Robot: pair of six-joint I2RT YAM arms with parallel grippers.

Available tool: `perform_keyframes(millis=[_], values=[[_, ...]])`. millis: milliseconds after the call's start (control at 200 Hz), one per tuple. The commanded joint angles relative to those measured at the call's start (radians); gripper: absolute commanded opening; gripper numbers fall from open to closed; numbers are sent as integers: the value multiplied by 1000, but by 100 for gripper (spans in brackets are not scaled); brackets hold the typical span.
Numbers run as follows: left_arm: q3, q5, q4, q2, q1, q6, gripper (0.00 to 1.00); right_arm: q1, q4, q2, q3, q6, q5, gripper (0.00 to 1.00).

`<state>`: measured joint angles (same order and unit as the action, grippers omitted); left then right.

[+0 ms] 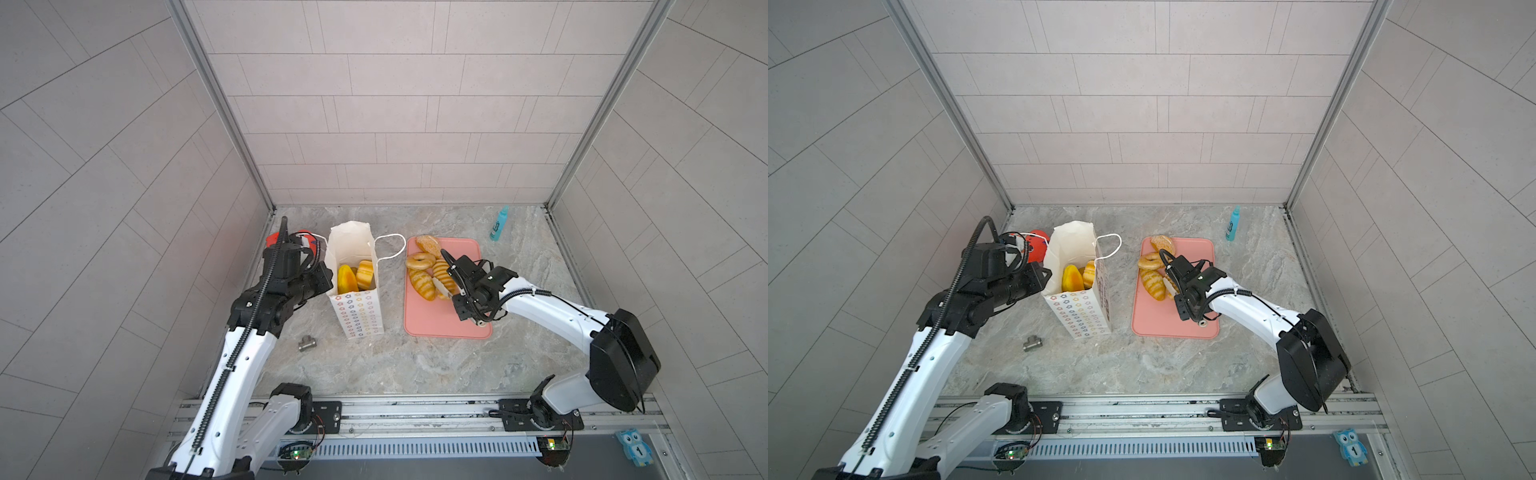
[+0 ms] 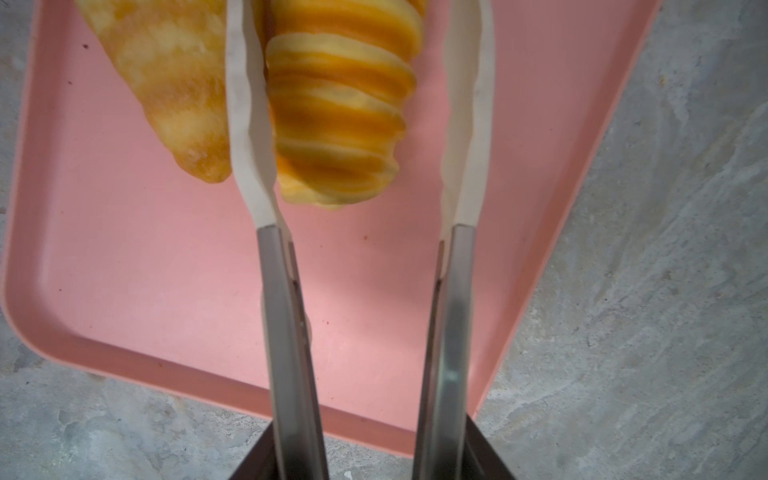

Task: Place the fake bread into the paper bag
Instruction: 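Lower the open tongs with the right gripper around the spiral roll, then close the tongs on the spiral roll with the right gripper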

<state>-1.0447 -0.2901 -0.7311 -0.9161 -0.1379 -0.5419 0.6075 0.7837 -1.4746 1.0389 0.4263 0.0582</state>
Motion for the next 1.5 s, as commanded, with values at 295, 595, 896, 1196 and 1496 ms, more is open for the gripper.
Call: perform_keyframes(millis=[295, 595, 896, 1196, 1496], values=[[-3, 11, -8, 18, -3, 13, 12, -28, 4, 51, -20, 18, 16, 41], [-2, 8, -5, 17, -3, 8, 12, -38, 20, 87, -18, 19, 24, 37], [-2, 9, -5, 19, -2, 9, 12, -60, 51, 128, -3, 6, 32, 37], [-3, 7, -4, 18, -2, 9, 12, -74, 65, 199, 13, -26, 57, 37], [-5, 5, -4, 18, -2, 8, 12, -89, 74, 262, 37, -36, 68, 37]])
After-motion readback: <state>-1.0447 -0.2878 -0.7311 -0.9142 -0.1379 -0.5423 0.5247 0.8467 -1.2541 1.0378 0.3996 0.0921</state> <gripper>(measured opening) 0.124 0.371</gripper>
